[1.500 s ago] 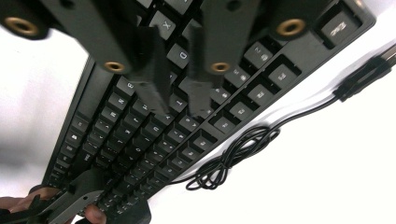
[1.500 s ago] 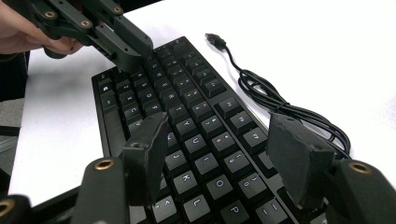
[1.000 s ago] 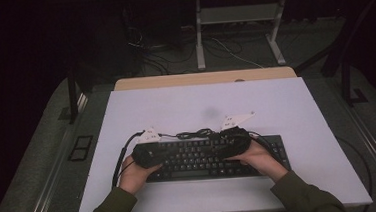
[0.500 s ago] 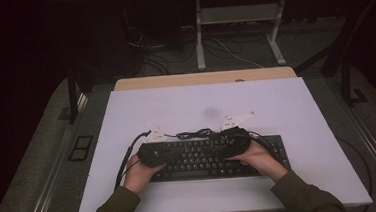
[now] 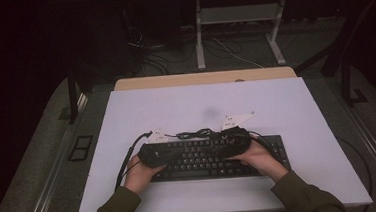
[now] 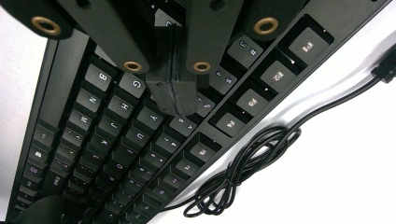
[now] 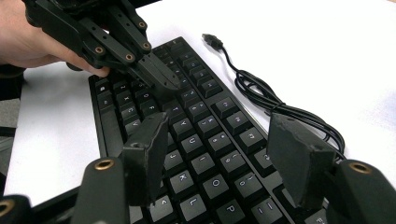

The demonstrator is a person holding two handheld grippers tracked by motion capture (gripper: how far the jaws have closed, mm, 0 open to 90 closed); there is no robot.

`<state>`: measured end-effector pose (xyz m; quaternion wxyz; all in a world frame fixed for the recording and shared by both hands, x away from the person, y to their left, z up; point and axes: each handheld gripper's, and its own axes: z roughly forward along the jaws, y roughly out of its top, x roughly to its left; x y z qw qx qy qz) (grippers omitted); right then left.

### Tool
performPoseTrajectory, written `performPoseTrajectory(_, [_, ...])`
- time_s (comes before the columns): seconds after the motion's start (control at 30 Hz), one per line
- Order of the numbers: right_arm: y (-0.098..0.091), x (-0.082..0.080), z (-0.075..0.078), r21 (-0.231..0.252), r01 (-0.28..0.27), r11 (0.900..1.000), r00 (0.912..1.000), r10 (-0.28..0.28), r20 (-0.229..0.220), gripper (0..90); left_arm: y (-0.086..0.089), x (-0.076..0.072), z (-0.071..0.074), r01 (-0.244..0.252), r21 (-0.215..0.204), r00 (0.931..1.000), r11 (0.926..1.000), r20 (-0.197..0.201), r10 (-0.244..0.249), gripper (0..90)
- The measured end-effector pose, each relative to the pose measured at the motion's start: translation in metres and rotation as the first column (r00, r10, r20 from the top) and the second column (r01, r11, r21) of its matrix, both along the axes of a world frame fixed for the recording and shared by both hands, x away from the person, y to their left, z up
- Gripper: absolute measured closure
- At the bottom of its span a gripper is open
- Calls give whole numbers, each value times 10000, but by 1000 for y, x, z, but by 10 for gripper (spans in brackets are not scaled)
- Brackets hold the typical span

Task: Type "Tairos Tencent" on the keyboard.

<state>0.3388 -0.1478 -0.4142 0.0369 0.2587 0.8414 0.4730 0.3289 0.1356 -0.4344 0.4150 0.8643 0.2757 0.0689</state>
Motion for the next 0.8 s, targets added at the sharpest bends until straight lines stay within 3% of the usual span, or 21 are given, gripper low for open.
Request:
performPoseTrajectory(0.07, [0,0,0,0,1,10000,10000,-1,-1,378,-1,0,-1,-105,-147,9999,9998,-30,104,889])
performPoseTrajectory(0.4, [0,0,0,4,-4,10000,10000,4,29,378,-2,-1,-1,-9,3,10000,10000,-63,9,890])
performPoseTrajectory(0.8, [0,0,0,23,28,10000,10000,-28,24,378,3,-3,8,-76,-409,10000,9991,8,76,889])
